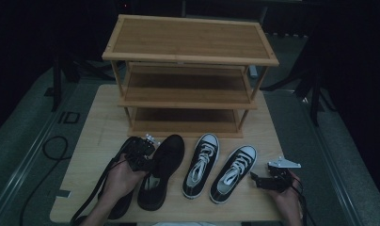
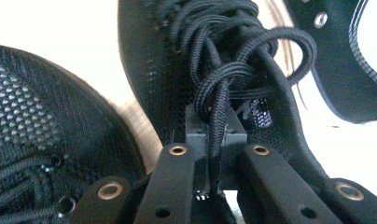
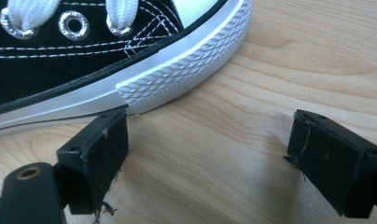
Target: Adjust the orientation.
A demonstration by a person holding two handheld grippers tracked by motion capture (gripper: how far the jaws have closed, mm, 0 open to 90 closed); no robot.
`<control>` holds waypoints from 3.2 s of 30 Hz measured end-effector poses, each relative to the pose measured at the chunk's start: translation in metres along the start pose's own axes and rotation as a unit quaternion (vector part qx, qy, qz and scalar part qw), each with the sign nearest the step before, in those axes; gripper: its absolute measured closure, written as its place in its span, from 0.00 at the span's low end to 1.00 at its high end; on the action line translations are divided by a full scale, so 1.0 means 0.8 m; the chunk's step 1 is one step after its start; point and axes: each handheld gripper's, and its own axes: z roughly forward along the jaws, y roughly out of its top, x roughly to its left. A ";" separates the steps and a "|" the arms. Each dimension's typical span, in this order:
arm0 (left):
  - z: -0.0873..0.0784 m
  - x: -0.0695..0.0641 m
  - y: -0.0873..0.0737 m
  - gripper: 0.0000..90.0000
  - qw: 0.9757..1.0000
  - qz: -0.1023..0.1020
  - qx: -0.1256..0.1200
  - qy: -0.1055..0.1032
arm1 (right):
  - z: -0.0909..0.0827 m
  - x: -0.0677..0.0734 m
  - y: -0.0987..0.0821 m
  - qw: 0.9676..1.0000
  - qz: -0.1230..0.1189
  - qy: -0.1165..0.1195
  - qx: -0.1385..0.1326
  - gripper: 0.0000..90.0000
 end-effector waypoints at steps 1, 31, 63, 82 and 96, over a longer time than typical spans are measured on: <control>0.001 0.002 0.001 0.96 1.000 -0.002 -0.001 -0.007 | 0.000 0.000 0.000 1.000 0.001 0.000 0.000 0.14; -0.015 0.021 0.047 0.97 0.998 -0.033 -0.053 -0.010 | 0.000 0.000 0.000 1.000 0.000 0.000 0.000 0.14; 0.016 0.050 0.092 0.96 0.986 -0.116 -0.105 0.054 | 0.000 0.000 0.000 1.000 0.000 0.000 0.000 0.14; 0.039 0.061 0.108 0.96 0.975 -0.149 -0.130 0.102 | 0.000 0.000 0.000 1.000 0.000 0.000 0.000 0.14; 0.023 0.052 0.101 0.73 0.984 -0.095 -0.126 0.088 | 0.000 0.000 0.000 1.000 0.000 0.000 0.000 0.14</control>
